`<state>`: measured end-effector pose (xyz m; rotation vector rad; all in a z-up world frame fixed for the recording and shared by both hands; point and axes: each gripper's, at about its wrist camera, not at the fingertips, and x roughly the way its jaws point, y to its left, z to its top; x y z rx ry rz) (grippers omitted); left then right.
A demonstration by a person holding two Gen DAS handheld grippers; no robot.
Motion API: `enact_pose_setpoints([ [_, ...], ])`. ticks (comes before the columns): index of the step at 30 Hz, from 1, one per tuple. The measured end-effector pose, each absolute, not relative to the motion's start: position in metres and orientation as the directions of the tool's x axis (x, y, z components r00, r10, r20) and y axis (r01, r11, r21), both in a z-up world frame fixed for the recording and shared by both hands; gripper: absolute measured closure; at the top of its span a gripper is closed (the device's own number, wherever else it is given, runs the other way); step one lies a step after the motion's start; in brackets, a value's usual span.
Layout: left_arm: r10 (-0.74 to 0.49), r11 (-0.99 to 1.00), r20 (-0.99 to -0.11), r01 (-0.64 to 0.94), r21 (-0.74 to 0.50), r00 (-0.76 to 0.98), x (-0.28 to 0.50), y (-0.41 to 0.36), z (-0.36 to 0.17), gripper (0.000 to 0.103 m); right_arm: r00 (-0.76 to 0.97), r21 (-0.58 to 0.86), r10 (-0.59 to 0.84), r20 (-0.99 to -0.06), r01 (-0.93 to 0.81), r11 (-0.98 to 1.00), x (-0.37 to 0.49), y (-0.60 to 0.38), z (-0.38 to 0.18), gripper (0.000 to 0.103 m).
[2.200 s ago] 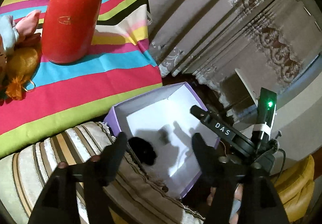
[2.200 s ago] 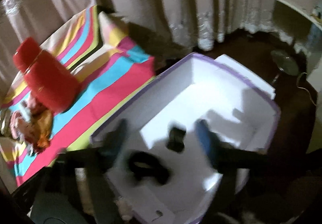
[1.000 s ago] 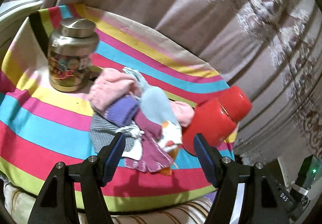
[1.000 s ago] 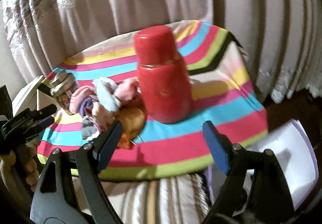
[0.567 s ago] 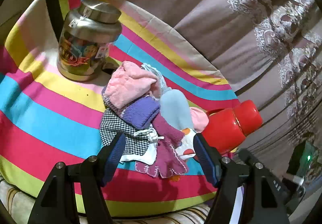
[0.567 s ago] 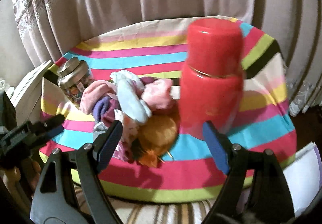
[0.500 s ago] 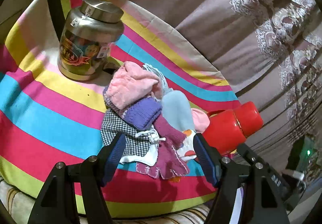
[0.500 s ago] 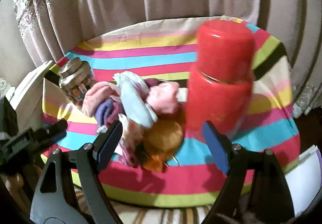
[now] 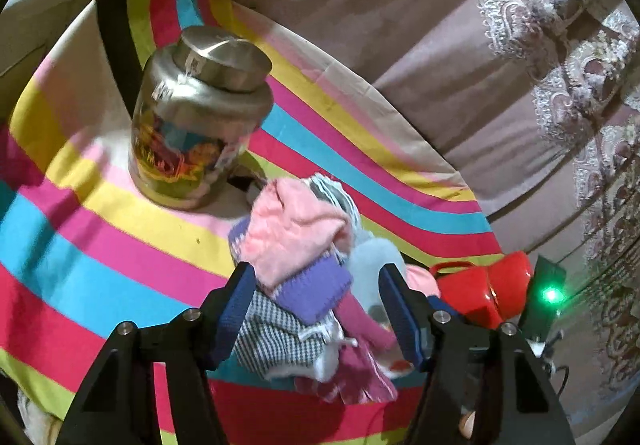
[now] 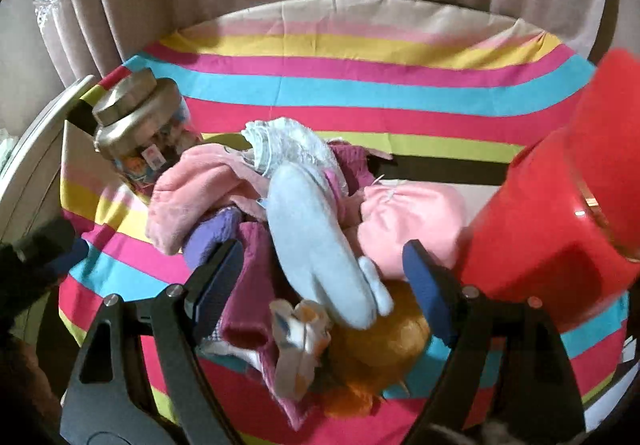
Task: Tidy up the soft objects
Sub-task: 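Return the left gripper to the pile and grasp the pink towel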
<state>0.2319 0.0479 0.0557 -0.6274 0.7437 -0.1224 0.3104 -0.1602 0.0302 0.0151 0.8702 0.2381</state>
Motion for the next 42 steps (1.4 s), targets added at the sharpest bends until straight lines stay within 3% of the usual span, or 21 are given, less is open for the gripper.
enact_pose_setpoints([
  [8, -0.285, 0.866, -0.680, -0.122, -0.485, 0.676, 0.292, 0.041, 0.036, 0.038, 0.600, 0.108, 0.221, -0.769, -0.219, 0.970, 0.318, -0.156, 0.012, 0.025],
  [12, -0.263, 0.894, -0.709, -0.111, -0.434, 0.654, 0.311, 0.035, 0.023, 0.038, 0.589, 0.101, 0.208, -0.781, -0.211, 0.972, 0.322, -0.158, 0.004, 0.044],
  [15, -0.245, 0.916, -0.725, -0.092, -0.391, 0.643, 0.323, 0.028, 0.017, 0.038, 0.589, 0.088, 0.205, -0.782, -0.220, 0.971, 0.322, -0.156, 0.001, 0.050],
  [17, -0.229, 0.933, -0.739, -0.073, -0.351, 0.633, 0.329, 0.023, 0.012, 0.066, 0.591, 0.069, 0.195, -0.783, -0.229, 0.971, 0.321, -0.153, 0.000, 0.059],
  [18, -0.223, 0.938, -0.748, -0.070, -0.339, 0.625, 0.330, 0.022, 0.009, 0.085, 0.592, 0.066, 0.196, -0.782, -0.234, 0.970, 0.321, -0.152, -0.001, 0.066],
  [21, -0.232, 0.936, -0.742, -0.064, -0.346, 0.629, 0.326, 0.021, 0.007, 0.094, 0.605, 0.060, 0.199, -0.771, -0.242, 0.968, 0.317, -0.152, 0.001, 0.076],
  [34, -0.253, 0.901, -0.590, -0.035, -0.432, 0.767, 0.269, 0.040, 0.055, 0.095, 0.683, 0.121, 0.245, -0.688, -0.225, 0.967, 0.284, -0.172, 0.043, 0.091],
  [42, -0.258, 0.877, -0.512, -0.023, -0.479, 0.820, 0.240, 0.046, 0.080, 0.095, 0.708, 0.132, 0.269, -0.653, -0.243, 0.961, 0.262, -0.180, 0.064, 0.091],
])
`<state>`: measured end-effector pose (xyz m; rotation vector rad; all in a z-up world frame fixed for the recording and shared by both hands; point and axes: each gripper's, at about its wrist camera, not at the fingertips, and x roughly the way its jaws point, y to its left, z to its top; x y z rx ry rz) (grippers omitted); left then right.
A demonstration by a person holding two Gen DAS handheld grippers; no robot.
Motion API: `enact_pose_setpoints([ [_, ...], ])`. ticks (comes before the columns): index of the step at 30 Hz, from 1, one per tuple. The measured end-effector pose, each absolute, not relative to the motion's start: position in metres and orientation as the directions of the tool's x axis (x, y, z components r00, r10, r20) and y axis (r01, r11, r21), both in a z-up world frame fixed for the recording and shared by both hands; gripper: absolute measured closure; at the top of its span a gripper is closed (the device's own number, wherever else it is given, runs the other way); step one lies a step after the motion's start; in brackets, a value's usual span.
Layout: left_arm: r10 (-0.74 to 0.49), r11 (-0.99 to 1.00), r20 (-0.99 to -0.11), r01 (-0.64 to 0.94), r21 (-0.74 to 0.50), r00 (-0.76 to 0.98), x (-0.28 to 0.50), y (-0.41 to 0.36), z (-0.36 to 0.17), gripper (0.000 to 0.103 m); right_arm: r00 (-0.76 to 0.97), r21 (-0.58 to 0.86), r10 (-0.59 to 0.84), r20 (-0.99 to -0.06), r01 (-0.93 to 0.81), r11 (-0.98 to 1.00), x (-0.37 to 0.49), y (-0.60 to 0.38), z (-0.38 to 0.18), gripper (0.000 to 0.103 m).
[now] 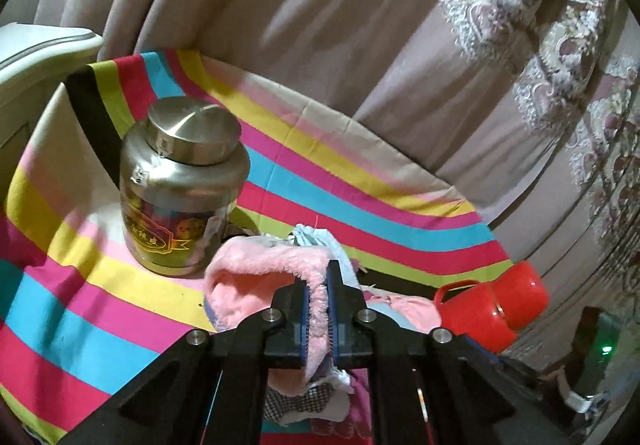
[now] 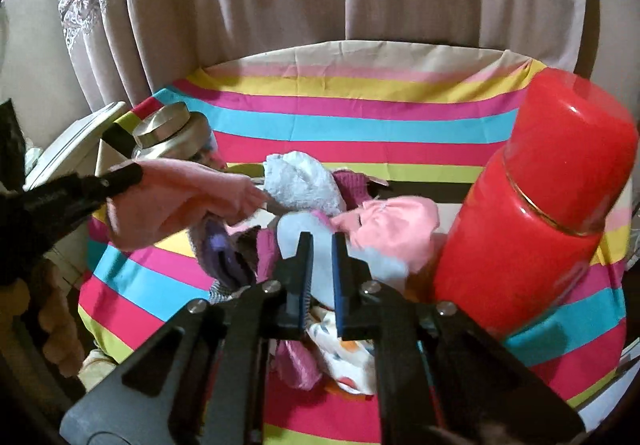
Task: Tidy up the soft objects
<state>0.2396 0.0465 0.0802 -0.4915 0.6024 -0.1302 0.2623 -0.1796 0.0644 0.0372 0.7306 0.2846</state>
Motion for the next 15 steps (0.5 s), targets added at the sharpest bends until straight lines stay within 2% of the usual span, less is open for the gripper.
enact_pose_setpoints([
  [3, -0.267, 0.867, -0.495, -0.018, -0.498, 0.827, 0.228, 0.048, 0.084, 0.095, 0.670, 0.107, 0.265, -0.693, -0.268, 0.958, 0.264, -0.177, 0.057, 0.090],
  [5, -0.275, 0.863, -0.490, -0.012, -0.505, 0.828, 0.218, 0.048, 0.084, 0.095, 0.646, 0.084, 0.248, -0.722, -0.273, 0.958, 0.268, -0.174, 0.049, 0.080],
  [7, -0.281, 0.860, -0.488, -0.009, -0.511, 0.826, 0.208, 0.047, 0.081, 0.095, 0.641, 0.072, 0.225, -0.734, -0.257, 0.964, 0.275, -0.176, 0.042, 0.039],
  [8, -0.287, 0.856, -0.488, -0.008, -0.516, 0.824, 0.200, 0.047, 0.079, 0.095, 0.644, 0.067, 0.220, -0.733, -0.253, 0.965, 0.278, -0.176, 0.039, 0.032],
  [9, -0.293, 0.852, -0.490, -0.008, -0.523, 0.821, 0.194, 0.047, 0.074, 0.095, 0.647, 0.053, 0.210, -0.733, -0.254, 0.966, 0.283, -0.177, 0.038, 0.028],
  [15, -0.315, 0.833, -0.512, -0.027, -0.553, 0.799, 0.177, 0.055, 0.052, 0.095, 0.614, -0.079, 0.138, -0.777, -0.313, 0.947, 0.316, -0.163, 0.026, 0.027],
])
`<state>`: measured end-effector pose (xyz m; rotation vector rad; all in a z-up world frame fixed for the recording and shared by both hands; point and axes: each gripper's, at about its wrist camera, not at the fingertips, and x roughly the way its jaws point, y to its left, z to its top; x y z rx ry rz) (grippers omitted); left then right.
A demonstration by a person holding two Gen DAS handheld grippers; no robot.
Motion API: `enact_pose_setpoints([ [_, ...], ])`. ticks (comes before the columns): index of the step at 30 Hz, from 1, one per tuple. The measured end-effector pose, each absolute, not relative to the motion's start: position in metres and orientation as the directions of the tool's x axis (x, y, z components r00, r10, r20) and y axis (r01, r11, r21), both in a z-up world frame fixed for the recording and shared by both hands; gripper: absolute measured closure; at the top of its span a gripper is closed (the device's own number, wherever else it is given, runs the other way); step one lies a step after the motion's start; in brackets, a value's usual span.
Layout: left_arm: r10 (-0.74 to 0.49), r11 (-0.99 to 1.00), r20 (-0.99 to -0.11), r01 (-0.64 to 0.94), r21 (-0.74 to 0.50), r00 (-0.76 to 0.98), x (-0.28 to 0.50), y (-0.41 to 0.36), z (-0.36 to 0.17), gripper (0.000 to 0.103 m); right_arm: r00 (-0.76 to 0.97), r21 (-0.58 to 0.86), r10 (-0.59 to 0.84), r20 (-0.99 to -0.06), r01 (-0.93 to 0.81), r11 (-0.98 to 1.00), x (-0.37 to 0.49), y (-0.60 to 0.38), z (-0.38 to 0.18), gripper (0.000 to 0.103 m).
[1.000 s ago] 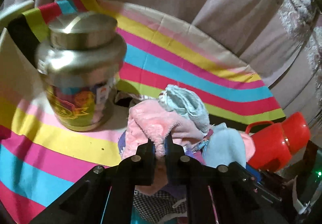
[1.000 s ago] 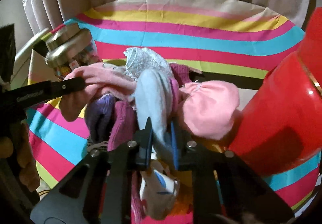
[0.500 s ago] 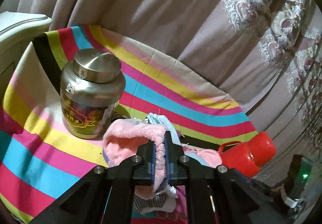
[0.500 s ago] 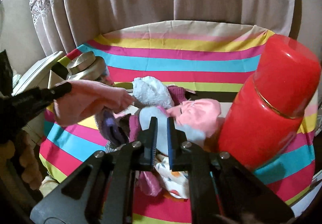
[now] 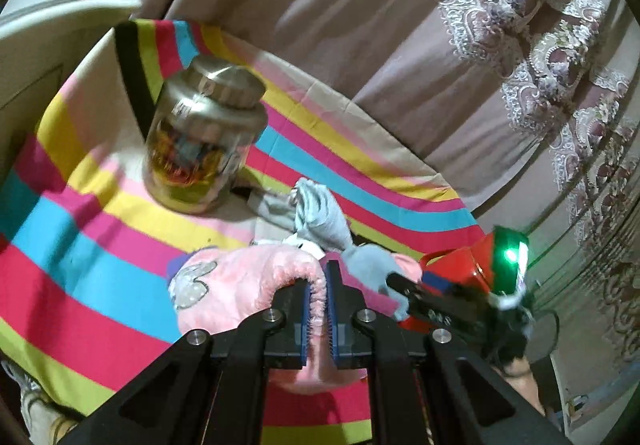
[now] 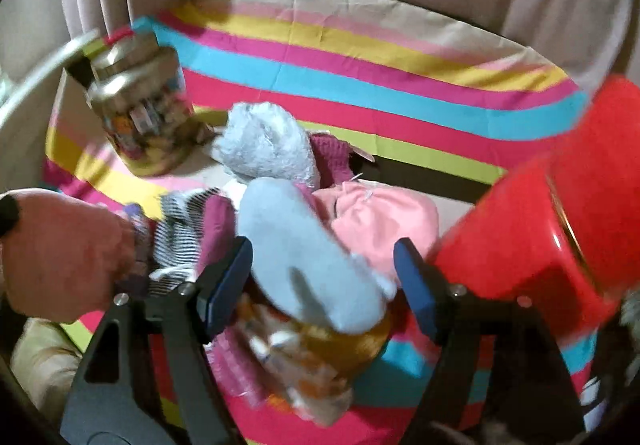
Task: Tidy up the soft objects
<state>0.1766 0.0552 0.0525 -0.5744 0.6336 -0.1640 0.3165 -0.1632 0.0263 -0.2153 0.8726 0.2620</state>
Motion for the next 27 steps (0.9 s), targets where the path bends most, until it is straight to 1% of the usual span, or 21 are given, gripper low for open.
enact_pose_setpoints([
  [2, -0.318, 0.830, -0.518, -0.030, -0.557, 0.794, 0.177, 0.058, 0.048, 0.095, 0.590, -0.112, 0.125, -0.798, -0.349, 0.930, 0.326, -0.155, 0.020, 0.027],
  [6, -0.321, 0.825, -0.521, -0.037, -0.564, 0.791, 0.178, 0.061, 0.043, 0.095, 0.521, -0.104, 0.149, -0.841, -0.425, 0.899, 0.338, -0.145, 0.005, 0.028],
  [7, -0.319, 0.825, -0.521, -0.039, -0.564, 0.791, 0.178, 0.062, 0.042, 0.095, 0.514, -0.110, 0.146, -0.845, -0.433, 0.894, 0.336, -0.144, 0.003, 0.039],
  [8, -0.319, 0.822, -0.520, -0.041, -0.567, 0.792, 0.178, 0.064, 0.041, 0.095, 0.509, -0.103, 0.157, -0.846, -0.445, 0.889, 0.332, -0.143, 0.003, 0.047],
  [9, -0.321, 0.819, -0.520, -0.045, -0.573, 0.791, 0.178, 0.065, 0.039, 0.095, 0.493, -0.080, 0.180, -0.851, -0.462, 0.883, 0.328, -0.143, 0.004, 0.059],
  [10, -0.322, 0.815, -0.521, -0.049, -0.577, 0.790, 0.178, 0.067, 0.037, 0.095, 0.470, -0.044, 0.215, -0.856, -0.480, 0.876, 0.323, -0.145, 0.004, 0.061],
  [13, -0.327, 0.809, -0.524, -0.054, -0.586, 0.786, 0.179, 0.068, 0.034, 0.095, 0.415, 0.031, 0.281, -0.865, -0.515, 0.857, 0.313, -0.149, 0.001, 0.061],
  [16, -0.326, 0.809, -0.523, -0.054, -0.586, 0.787, 0.179, 0.067, 0.036, 0.095, 0.401, 0.027, 0.260, -0.878, -0.502, 0.864, 0.310, -0.148, -0.011, 0.062],
  [17, -0.323, 0.810, -0.521, -0.054, -0.584, 0.790, 0.178, 0.067, 0.037, 0.095, 0.409, 0.025, 0.257, -0.876, -0.493, 0.870, 0.311, -0.149, -0.013, 0.065],
  [18, -0.318, 0.812, -0.516, -0.053, -0.581, 0.795, 0.176, 0.067, 0.039, 0.095, 0.422, 0.038, 0.263, -0.867, -0.471, 0.881, 0.310, -0.153, -0.013, 0.081],
  [19, -0.315, 0.813, -0.512, -0.052, -0.580, 0.799, 0.175, 0.067, 0.041, 0.095, 0.426, 0.057, 0.276, -0.862, -0.458, 0.887, 0.310, -0.156, -0.012, 0.085],
  [22, -0.312, 0.813, -0.491, -0.039, -0.581, 0.813, 0.173, 0.065, 0.047, 0.095, 0.478, 0.077, 0.296, -0.827, -0.426, 0.901, 0.300, -0.167, 0.000, 0.088],
  [27, -0.325, 0.815, -0.457, -0.001, -0.580, 0.828, 0.167, 0.054, 0.058, 0.095, 0.574, 0.087, 0.300, -0.762, -0.369, 0.925, 0.273, -0.187, 0.029, 0.088],
])
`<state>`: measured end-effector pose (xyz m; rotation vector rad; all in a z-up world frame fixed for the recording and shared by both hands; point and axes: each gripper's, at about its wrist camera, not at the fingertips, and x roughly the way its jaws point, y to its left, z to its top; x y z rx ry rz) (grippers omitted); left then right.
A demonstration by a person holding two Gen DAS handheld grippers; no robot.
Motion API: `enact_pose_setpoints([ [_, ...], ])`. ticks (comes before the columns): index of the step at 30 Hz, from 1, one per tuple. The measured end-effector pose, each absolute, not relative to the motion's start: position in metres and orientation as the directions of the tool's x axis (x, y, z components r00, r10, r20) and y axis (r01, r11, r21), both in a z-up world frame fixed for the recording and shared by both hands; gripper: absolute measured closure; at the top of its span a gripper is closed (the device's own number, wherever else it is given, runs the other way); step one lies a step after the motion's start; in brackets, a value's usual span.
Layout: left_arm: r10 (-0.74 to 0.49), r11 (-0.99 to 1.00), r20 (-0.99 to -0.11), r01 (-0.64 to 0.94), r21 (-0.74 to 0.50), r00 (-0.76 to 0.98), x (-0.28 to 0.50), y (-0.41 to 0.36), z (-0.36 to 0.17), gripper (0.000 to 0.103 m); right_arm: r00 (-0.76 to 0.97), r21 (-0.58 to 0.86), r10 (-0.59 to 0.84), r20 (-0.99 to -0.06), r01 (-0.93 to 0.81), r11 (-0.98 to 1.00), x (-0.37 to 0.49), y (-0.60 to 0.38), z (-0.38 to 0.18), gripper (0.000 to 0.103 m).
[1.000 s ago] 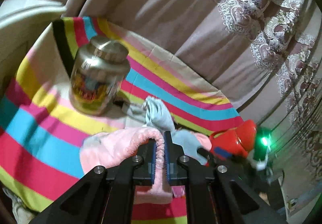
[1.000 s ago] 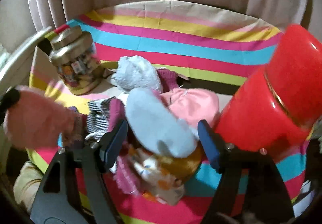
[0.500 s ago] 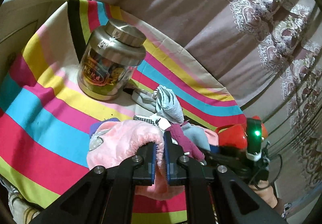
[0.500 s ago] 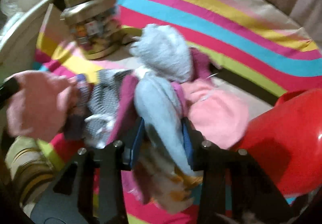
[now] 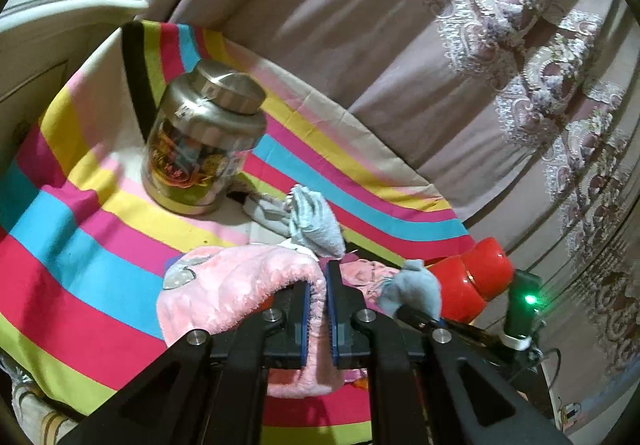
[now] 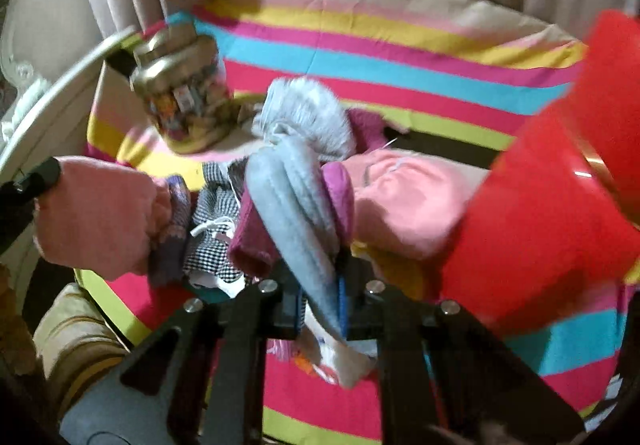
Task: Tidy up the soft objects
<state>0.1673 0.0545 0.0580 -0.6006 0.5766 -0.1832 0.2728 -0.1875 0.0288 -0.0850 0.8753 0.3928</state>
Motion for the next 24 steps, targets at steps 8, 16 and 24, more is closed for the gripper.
enact_pose_setpoints([
  [8, -0.351, 0.820, -0.389, 0.079, -0.567, 0.852, 0.153, 0.033, 0.087, 0.095, 0.660, 0.148, 0.309, -0.684, -0.289, 0.946, 0.218, -0.234, 0.066, 0.088],
  [16, -0.422, 0.818, -0.363, 0.176, -0.548, 0.831, 0.136, -0.010, 0.109, 0.095, 0.671, 0.196, 0.287, -0.684, -0.210, 0.958, 0.175, -0.280, 0.066, 0.088],
  [24, -0.542, 0.780, -0.351, 0.302, -0.548, 0.763, 0.120, -0.069, 0.123, 0.095, 0.691, 0.212, 0.229, -0.686, -0.111, 0.971, 0.134, -0.334, 0.065, 0.088],
])
